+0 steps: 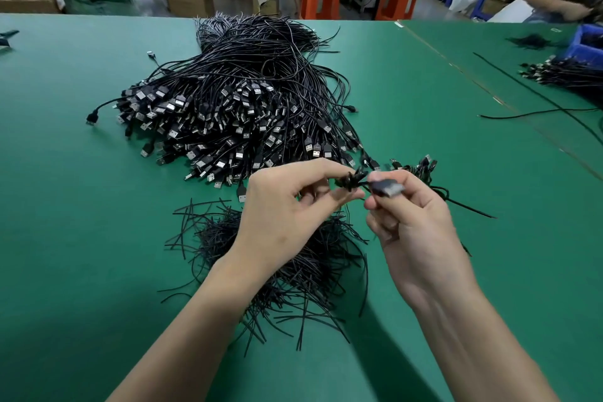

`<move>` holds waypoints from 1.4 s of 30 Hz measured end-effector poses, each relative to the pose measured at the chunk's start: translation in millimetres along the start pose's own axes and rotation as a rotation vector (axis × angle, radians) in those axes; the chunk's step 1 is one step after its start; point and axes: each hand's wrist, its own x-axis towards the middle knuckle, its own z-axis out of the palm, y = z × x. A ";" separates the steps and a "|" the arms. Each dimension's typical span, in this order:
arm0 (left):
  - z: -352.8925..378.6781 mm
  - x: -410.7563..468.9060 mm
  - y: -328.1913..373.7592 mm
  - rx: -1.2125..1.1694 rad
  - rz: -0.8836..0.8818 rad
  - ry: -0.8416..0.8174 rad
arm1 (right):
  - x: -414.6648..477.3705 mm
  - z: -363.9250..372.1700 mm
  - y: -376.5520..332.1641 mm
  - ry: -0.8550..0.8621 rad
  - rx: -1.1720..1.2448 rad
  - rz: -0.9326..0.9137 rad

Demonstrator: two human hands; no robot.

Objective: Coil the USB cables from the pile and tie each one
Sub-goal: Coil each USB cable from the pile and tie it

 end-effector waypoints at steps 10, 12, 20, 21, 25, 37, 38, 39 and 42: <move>-7.5 6.0 -0.7 -0.266 -0.251 -0.082 | 0.0 1.0 0.0 0.050 -0.067 -0.020; -6.9 6.4 0.4 -0.274 -0.254 -0.056 | -1.1 1.2 1.4 0.062 -0.051 -0.001; -6.8 6.7 5.7 0.146 0.185 -0.090 | 4.4 2.7 -0.5 0.067 0.186 0.149; -6.9 6.5 6.2 0.144 0.176 -0.117 | 5.2 3.1 -1.1 0.080 0.199 0.154; -12.4 5.8 5.2 0.030 0.111 -0.255 | 8.0 2.2 -1.5 0.129 0.180 0.144; 5.2 3.1 -7.9 -0.442 -0.292 -0.145 | 4.5 10.6 -6.5 0.099 0.211 0.160; 6.1 2.9 -9.1 -0.422 -0.283 -0.149 | 4.7 10.8 -5.9 0.090 0.231 0.180; 5.7 3.4 -8.7 -0.360 -0.253 -0.147 | 4.3 11.5 -6.0 0.089 0.247 0.201; 4.3 4.7 -5.8 -0.237 -0.143 -0.119 | 3.3 11.7 -3.6 0.079 0.310 0.250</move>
